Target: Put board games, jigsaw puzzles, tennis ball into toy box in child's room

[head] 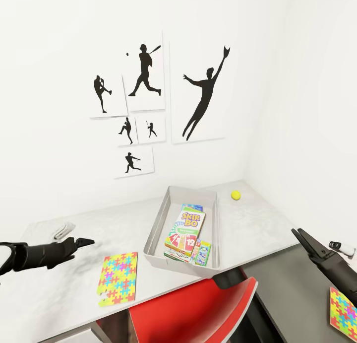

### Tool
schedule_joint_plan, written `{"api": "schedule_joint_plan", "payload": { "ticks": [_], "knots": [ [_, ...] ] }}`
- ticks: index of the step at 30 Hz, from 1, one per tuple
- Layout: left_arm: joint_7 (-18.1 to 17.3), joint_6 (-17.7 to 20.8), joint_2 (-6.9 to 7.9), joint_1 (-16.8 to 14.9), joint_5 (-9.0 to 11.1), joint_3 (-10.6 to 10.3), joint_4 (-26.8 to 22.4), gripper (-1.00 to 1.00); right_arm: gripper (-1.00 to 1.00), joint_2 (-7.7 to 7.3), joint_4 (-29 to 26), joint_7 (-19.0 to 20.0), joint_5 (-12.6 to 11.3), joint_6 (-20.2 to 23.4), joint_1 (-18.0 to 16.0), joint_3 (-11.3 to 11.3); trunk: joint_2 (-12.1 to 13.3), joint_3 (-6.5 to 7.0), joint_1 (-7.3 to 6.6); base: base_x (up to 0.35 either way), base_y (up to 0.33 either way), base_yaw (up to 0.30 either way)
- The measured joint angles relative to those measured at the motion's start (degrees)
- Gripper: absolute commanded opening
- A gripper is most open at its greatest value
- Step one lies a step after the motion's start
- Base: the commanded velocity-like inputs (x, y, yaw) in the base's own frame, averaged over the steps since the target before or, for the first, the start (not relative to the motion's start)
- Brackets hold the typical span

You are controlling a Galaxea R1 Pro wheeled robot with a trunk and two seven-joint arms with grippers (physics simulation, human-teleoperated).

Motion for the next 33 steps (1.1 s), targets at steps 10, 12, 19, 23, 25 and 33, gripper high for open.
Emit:
{"api": "schedule_joint_plan", "payload": {
  "ticks": [10, 12, 19, 23, 25, 33],
  "knots": [
    [-2.4, -0.3, 0.02, 0.0, -1.6, 2.9, -0.1, 1.00, 1.00, -0.07, 0.0, -0.1, 0.0, 0.3, 0.0, 0.0, 0.0, 0.00, 0.00, 0.000, 0.083, 0.000],
    [-2.4, -0.3, -0.01, 0.0, -1.6, 2.9, -0.1, 1.00, 1.00, -0.06, 0.0, -0.1, 0.0, 0.3, 0.0, 0.0, 0.0, 0.00, 0.00, 0.000, 0.022, 0.000],
    [-2.5, -0.3, -0.04, 0.0, -1.6, 2.9, -0.1, 1.00, 1.00, -0.08, -0.1, -0.1, 0.0, 0.5, 0.0, -0.1, 0.0, 0.06, 0.00, 0.000, 0.005, 0.000],
    [-2.6, -0.2, -0.04, 0.0, -1.6, 2.9, -0.1, 1.00, 1.00, 0.00, -0.2, 0.0, 0.0, 0.2, 0.0, -0.1, 0.0, 0.37, 0.00, 0.000, 0.000, 0.000],
    [-2.7, -0.2, -0.04, 0.0, -1.6, 2.9, -0.1, 1.00, 1.00, 0.05, -0.2, 0.0, 0.0, 0.2, 0.0, -0.1, 0.0, 0.55, 0.00, -0.033, 0.000, 0.006],
    [-2.7, -0.2, -0.04, 0.0, -1.5, 2.9, -0.2, 1.00, 1.00, 0.15, -3.4, 0.0, 0.1, 0.1, 0.5, -0.1, 0.0, 1.31, 0.02, -0.153, 0.000, 0.054]
  ]
}}
